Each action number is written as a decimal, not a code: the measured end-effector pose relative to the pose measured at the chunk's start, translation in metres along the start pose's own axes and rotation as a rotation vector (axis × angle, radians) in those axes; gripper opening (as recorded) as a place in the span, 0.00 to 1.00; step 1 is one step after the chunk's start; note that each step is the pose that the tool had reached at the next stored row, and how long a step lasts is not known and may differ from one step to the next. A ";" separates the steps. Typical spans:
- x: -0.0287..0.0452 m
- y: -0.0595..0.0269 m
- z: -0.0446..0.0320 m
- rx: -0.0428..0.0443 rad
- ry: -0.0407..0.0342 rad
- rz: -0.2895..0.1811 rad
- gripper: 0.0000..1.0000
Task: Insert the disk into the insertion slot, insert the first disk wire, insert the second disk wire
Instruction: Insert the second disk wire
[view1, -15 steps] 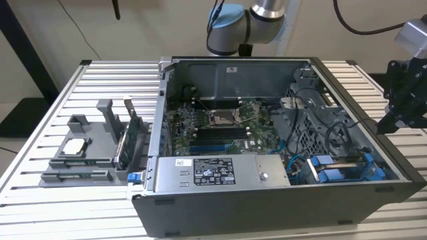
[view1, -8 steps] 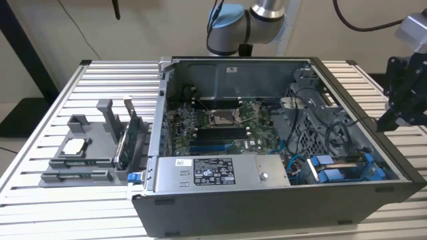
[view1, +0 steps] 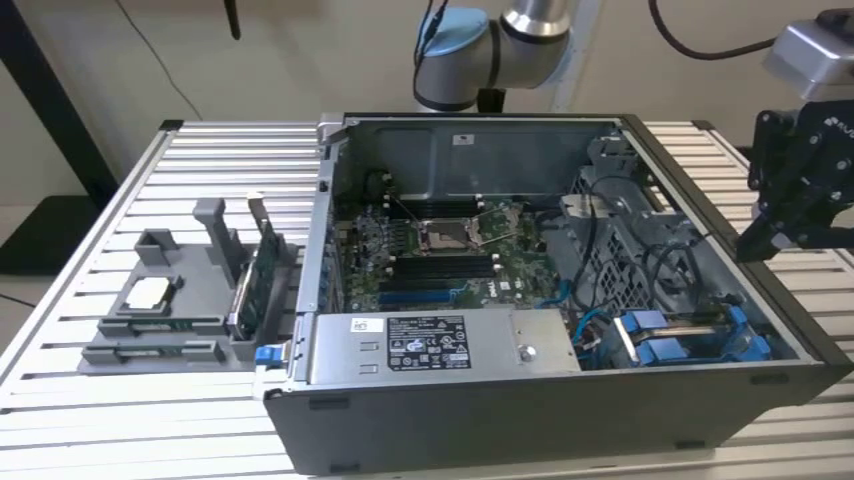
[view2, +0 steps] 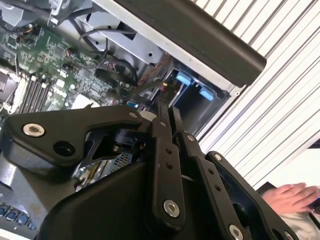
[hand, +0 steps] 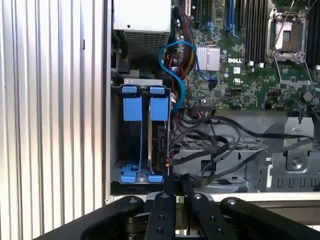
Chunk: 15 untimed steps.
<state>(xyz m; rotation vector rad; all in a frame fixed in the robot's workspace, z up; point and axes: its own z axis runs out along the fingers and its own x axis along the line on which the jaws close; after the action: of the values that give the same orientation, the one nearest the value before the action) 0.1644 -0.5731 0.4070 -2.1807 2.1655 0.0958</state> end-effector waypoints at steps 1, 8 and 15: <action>0.0000 0.0036 0.0000 0.0001 0.0000 0.000 0.16; -0.0007 0.0291 0.0000 0.0015 -0.0001 0.005 0.16; -0.0007 0.0395 0.0000 0.0027 -0.0001 0.007 0.16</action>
<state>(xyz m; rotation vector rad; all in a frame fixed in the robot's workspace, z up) 0.1249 -0.5726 0.4070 -2.1717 2.1721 0.0933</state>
